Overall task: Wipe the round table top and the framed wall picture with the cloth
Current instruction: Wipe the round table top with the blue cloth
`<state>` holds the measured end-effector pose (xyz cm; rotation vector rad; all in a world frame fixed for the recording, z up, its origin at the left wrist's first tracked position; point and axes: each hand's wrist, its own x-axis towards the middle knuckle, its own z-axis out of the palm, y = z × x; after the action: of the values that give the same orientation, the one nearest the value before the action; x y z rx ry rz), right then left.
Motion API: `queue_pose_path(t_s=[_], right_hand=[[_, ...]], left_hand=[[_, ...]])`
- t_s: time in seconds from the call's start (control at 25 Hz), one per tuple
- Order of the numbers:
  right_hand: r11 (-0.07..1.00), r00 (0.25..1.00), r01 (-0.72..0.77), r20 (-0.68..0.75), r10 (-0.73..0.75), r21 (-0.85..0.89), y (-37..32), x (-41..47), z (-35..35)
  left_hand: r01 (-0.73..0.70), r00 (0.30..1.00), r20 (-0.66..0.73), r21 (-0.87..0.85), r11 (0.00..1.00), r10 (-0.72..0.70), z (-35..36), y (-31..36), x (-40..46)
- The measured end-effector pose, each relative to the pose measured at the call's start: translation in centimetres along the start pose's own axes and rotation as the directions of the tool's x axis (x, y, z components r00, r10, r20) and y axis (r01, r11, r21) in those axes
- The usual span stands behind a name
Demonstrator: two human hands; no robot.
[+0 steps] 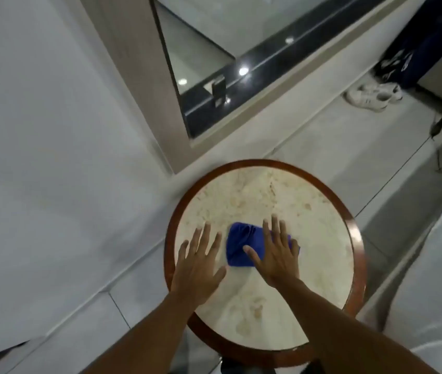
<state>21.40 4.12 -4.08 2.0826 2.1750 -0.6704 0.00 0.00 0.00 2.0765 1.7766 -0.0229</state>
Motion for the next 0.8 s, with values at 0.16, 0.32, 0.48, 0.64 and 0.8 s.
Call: queue_pose_path(t_s=[0.16,0.32,0.48,0.64,0.8], right_hand=[[0.996,0.996,-0.085,0.008,0.085,-0.027,0.2,3.7,6.6],[0.983,0.979,-0.183,-0.096,0.180,-0.022,0.8,4.1,10.9],[0.990,0.976,-0.133,-0.179,0.123,-0.046,0.0,4.0,11.5],[0.988,0.985,-0.153,-0.083,0.152,-0.002,-0.5,4.1,10.1],[0.945,0.977,-0.113,-0.137,0.161,0.307,-3.9,1.3,5.9]], left_hand=[[0.010,0.998,0.064,0.092,0.996,-0.016,8.1,-1.1,5.5],[-0.039,0.998,0.057,0.097,0.994,0.034,13.6,-1.9,7.1],[-0.009,0.999,0.052,0.063,0.998,0.006,13.7,-1.7,6.4],[-0.023,0.999,0.047,0.136,0.991,0.017,10.2,-1.1,6.1],[-0.082,0.997,0.005,0.205,0.975,0.082,3.5,-1.1,3.8]])
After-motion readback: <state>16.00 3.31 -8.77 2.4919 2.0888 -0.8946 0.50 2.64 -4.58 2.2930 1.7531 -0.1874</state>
